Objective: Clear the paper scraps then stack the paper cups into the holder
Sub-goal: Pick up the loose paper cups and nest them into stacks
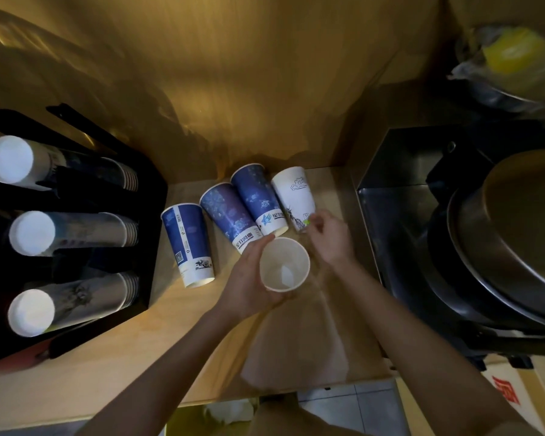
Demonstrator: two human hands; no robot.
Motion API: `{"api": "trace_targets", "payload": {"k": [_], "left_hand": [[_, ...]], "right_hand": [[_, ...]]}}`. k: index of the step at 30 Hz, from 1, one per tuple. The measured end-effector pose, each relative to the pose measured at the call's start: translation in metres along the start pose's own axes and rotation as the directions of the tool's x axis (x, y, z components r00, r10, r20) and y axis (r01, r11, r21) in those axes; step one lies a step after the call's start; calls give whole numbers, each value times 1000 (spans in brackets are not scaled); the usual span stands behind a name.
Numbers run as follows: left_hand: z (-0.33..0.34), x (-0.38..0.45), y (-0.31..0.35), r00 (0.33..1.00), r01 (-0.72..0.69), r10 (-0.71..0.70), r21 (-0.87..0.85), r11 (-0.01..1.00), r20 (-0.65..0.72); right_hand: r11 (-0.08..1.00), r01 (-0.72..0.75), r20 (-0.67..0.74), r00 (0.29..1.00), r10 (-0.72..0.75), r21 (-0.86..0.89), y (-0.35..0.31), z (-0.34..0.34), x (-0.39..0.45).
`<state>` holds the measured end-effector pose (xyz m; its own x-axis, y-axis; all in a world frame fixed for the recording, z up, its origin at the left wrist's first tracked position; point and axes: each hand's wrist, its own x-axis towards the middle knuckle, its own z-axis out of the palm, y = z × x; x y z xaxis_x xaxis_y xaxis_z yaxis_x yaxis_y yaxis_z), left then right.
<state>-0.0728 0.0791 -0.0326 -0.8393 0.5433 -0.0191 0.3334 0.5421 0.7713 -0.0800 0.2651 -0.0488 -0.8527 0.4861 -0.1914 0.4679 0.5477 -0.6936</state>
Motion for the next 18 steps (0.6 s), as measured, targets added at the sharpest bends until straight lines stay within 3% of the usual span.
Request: {"api": "trace_targets", "payload": {"k": [2,7,12,15,18], "left_hand": [[-1,0,2,1000,9,-9,7,1000,5],[-4,3,2,998,41,-40,-7,999,53],[-3,3,-4,996,61,-59,-24,998,59],[-3,3,-4,996,63,-61,-41,997,60],[-2,2,-5,998,52,-49,-64,997,43]], "right_hand": [[1000,9,-53,999,-10,-20,-8,2,19],[988,-129,33,991,133,-89,-6,25,48],[966,-254,74,965,250,41,1,30,44],[941,-242,-35,966,258,237,-5,21,36],[752,-238,11,956,294,614,-26,3,21]]}}
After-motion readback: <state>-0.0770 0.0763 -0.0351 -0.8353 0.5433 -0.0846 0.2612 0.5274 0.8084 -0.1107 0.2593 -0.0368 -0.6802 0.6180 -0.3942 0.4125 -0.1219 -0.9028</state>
